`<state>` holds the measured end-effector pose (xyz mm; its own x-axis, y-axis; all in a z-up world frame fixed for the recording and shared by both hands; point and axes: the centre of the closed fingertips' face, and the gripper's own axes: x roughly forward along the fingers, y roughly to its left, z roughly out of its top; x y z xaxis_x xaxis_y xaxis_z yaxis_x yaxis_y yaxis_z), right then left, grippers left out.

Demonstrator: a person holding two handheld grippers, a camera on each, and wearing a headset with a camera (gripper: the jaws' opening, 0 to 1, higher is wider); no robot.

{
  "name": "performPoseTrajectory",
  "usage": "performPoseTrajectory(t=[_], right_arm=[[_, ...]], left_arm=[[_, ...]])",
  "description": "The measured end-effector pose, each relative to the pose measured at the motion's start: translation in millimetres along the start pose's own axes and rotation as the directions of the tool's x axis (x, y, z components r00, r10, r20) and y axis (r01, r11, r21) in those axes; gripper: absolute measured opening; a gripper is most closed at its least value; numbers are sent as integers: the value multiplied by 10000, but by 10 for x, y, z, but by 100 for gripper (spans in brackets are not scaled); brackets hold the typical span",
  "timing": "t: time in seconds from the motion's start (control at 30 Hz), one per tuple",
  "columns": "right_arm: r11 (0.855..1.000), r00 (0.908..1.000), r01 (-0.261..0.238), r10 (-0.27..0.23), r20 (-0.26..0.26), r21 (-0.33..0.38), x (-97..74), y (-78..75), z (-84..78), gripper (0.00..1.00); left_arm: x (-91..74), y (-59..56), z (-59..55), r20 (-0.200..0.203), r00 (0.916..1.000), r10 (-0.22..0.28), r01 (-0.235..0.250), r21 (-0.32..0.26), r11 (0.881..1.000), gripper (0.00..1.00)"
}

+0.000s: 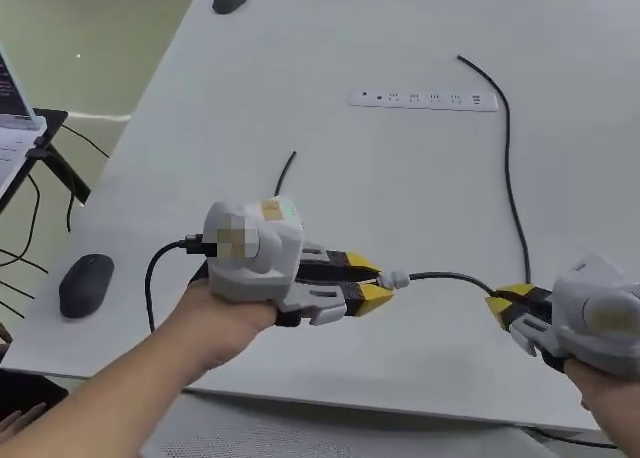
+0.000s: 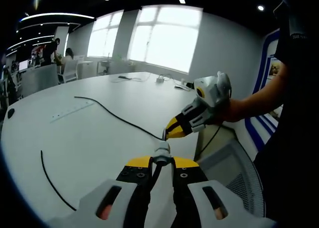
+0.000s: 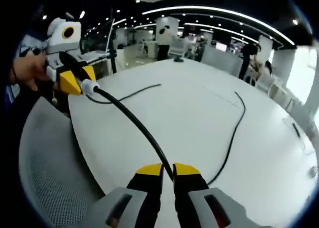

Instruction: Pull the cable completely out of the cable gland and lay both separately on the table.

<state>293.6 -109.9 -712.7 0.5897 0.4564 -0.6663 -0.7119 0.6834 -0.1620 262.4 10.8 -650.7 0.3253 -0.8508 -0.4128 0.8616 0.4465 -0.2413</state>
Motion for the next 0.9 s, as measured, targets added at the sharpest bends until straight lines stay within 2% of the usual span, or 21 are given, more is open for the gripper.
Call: performPoseTrajectory(t=[0.13,0.2,0.23,0.27,0.3,0.37,0.43,0.57,0.77,0.9], right_arm=[[9953,9999,-54,69,155,-962,-69,117,221,12],[9923,9998,-143,161,141,-1226,-111,231,355,17],[9897,9988,-337,384,311,-1388,-117,340,461,21],[9859,9978,-429,503,424,-1615,-118,407,531,24],[9763,9977,-451,549,407,-2117,-117,482,602,23],[9647,9972,-389,543,523,-2604,-103,564,704,20],[9636,9971,-475,613,445,-2630,-72,661,750,20],[9460,9981,-512,595,161,-3200,5,760,776,18],[9325,9982,-431,549,228,-3587,10,879,894,10],[9316,9973,-575,697,211,-3588,37,976,922,7]], left_arm=[[-7,7,-16,-54,9999,-108,108,13,9999,15],[-14,-6,-11,-56,9998,-179,180,76,9998,15],[-20,-15,-5,-33,9997,-237,238,81,9997,15],[-23,-19,-3,-32,9996,-265,265,92,9996,15],[-27,-21,-2,-39,9996,-297,298,105,9995,15],[-33,-24,-14,-105,9993,-354,355,126,9993,15],[-44,-28,-40,-231,9988,-429,433,196,9989,15],[-90,-29,-55,-293,9981,-537,544,218,9983,15],[-137,-11,-81,-503,9971,-569,585,312,9978,15],[-143,-16,-108,-564,9964,-636,655,335,9973,15]])
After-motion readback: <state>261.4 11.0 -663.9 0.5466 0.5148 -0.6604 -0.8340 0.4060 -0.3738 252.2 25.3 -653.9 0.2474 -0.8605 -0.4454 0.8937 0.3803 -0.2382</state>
